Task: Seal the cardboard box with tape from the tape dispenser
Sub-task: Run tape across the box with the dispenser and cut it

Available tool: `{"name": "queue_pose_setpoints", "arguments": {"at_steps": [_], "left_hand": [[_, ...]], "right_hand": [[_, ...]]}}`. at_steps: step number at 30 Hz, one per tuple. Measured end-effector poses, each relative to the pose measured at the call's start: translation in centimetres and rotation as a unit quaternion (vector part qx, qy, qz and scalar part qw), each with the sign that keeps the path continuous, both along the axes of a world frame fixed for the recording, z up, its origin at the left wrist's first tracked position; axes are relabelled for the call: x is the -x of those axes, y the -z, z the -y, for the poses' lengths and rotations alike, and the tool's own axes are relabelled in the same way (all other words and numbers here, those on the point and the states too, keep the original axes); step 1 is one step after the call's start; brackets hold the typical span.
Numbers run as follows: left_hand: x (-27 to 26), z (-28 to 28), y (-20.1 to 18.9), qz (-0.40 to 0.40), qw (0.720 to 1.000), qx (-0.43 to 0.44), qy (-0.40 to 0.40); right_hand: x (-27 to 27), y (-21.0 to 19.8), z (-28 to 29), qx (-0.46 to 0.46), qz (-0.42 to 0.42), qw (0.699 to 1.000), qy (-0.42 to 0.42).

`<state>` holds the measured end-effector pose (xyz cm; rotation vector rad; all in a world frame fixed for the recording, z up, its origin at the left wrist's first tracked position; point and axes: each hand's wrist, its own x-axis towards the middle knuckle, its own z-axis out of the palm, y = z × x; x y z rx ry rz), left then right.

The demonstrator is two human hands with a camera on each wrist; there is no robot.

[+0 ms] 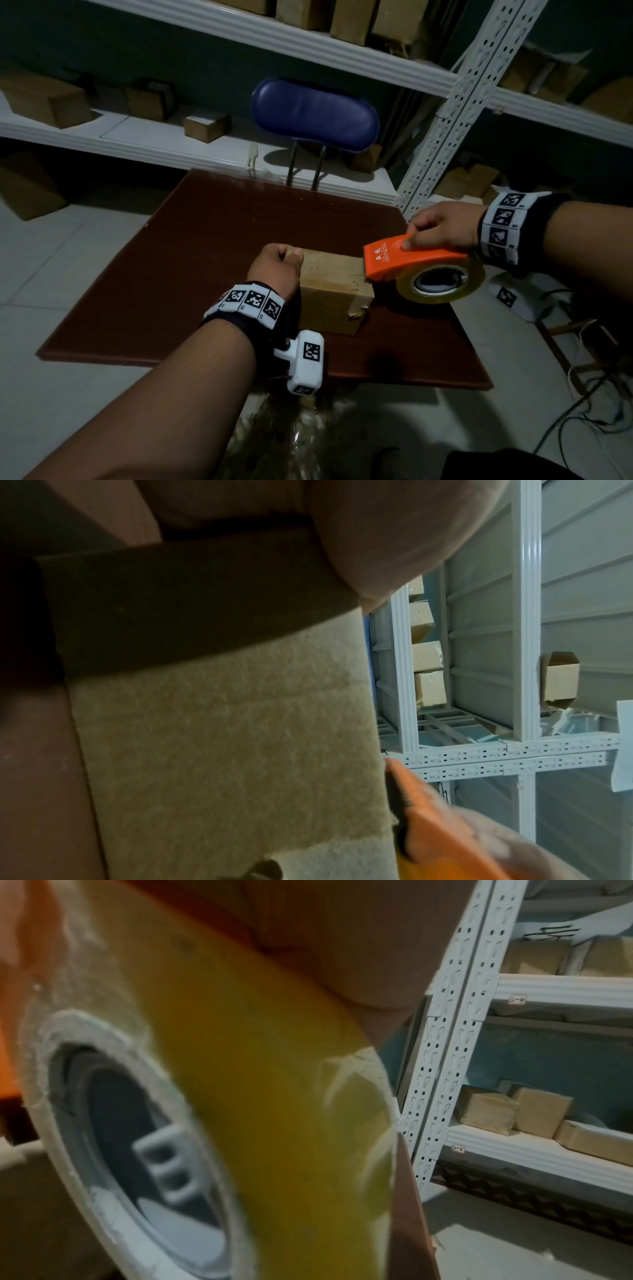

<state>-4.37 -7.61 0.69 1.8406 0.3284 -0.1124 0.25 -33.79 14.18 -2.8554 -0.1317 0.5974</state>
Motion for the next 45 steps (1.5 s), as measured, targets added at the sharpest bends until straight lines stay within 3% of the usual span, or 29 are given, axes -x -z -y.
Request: {"name": "queue_pose_setpoints", "arguments": {"at_steps": [11,19,22,26,31,45], "left_hand": [[-0.4,-0.9,0.0,0.004,0.999,-0.036,0.007],[0.0,-4.6,-0.7,0.018,0.997,-0.066,-0.028],[0.2,-4.8,-1.0,0.048,0.986,-0.158,-0.035],[0.3,-3.6,-1.1,0.135,0.952,-0.274,0.015],[0.2,-2.4,-1.0,0.087,0.925,-0.361,0.084],[0.2,-2.4,-0.8,0.067,0.932,-0.349,0.072]], "right_hand": [[0.1,2.1,-0.4,-0.015,0.008,1.000,0.010],[0.3,3.0,-4.3,-0.038,0.039,0.998,-0.009],[0.2,2.8,-5.2,-0.040,0.036,0.998,-0.013],[0.4,2.8,-5.7,-0.041,0.038,0.998,-0.016],[0.4,3.1,-5.5,-0.050,0.036,0.998,-0.018],[0.4,2.2,-3.2,-0.029,0.009,0.999,-0.038]]}}
